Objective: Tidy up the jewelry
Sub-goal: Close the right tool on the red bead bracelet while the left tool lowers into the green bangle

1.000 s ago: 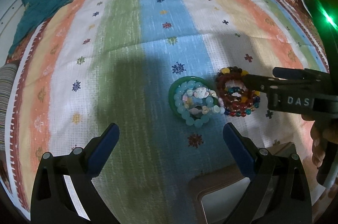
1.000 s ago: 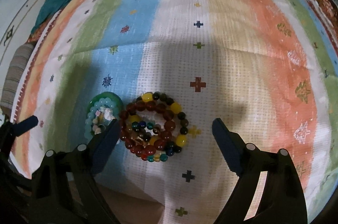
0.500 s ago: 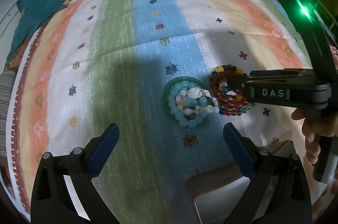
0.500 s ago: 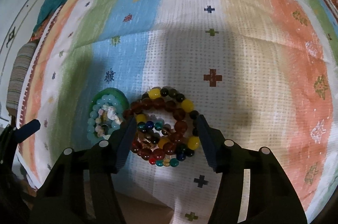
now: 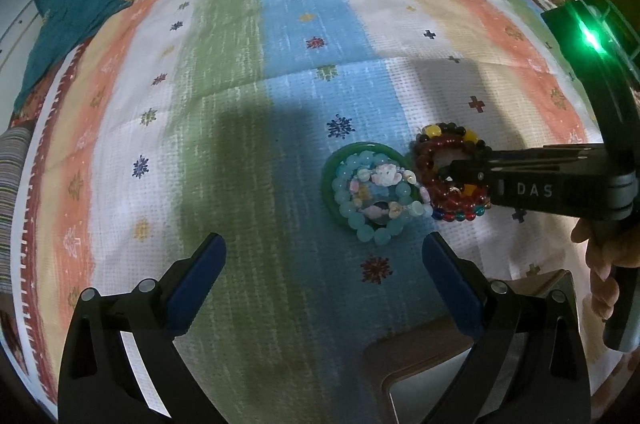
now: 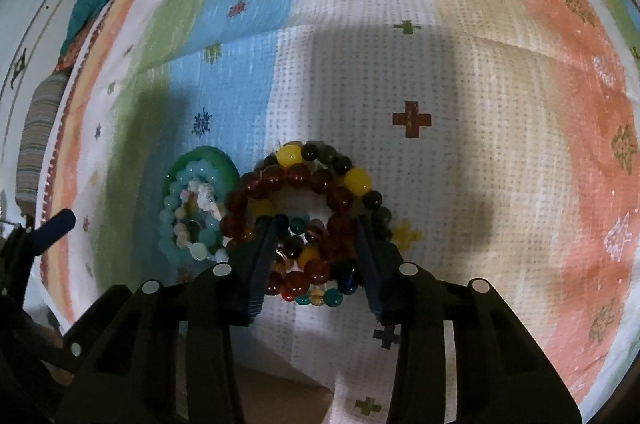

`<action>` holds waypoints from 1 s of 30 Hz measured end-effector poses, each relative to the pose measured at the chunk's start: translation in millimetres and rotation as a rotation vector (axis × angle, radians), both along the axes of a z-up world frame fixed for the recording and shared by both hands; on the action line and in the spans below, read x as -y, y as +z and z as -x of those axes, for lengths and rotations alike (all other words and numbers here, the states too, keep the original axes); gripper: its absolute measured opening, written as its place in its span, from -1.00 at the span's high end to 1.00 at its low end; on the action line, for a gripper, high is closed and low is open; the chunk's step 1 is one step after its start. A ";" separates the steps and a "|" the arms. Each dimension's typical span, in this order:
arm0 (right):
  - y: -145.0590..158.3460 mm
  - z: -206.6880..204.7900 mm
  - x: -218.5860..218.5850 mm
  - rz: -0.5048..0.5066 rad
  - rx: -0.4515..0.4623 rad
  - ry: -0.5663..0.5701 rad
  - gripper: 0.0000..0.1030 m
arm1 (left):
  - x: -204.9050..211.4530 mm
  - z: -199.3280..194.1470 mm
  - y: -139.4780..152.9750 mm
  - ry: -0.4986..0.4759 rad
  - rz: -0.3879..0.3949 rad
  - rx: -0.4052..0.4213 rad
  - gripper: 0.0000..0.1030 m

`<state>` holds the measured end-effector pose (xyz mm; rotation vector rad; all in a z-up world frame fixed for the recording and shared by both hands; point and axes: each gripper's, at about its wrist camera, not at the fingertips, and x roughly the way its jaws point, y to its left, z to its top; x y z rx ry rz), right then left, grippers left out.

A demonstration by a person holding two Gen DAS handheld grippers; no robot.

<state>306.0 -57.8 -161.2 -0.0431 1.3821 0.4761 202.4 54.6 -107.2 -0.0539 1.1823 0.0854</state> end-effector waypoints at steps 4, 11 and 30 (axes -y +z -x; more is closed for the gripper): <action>-0.7 -0.2 0.7 0.015 0.014 0.005 0.54 | 0.6 0.1 -1.5 -0.004 -0.003 -0.003 -0.86; 3.6 -1.0 5.7 0.006 0.029 -0.002 0.72 | 0.7 -0.8 -5.1 -0.002 -0.001 -0.006 -0.86; 31.3 -6.5 26.1 0.061 0.140 -0.001 0.72 | 29.7 -22.0 -13.7 -0.120 -0.006 -0.029 -0.60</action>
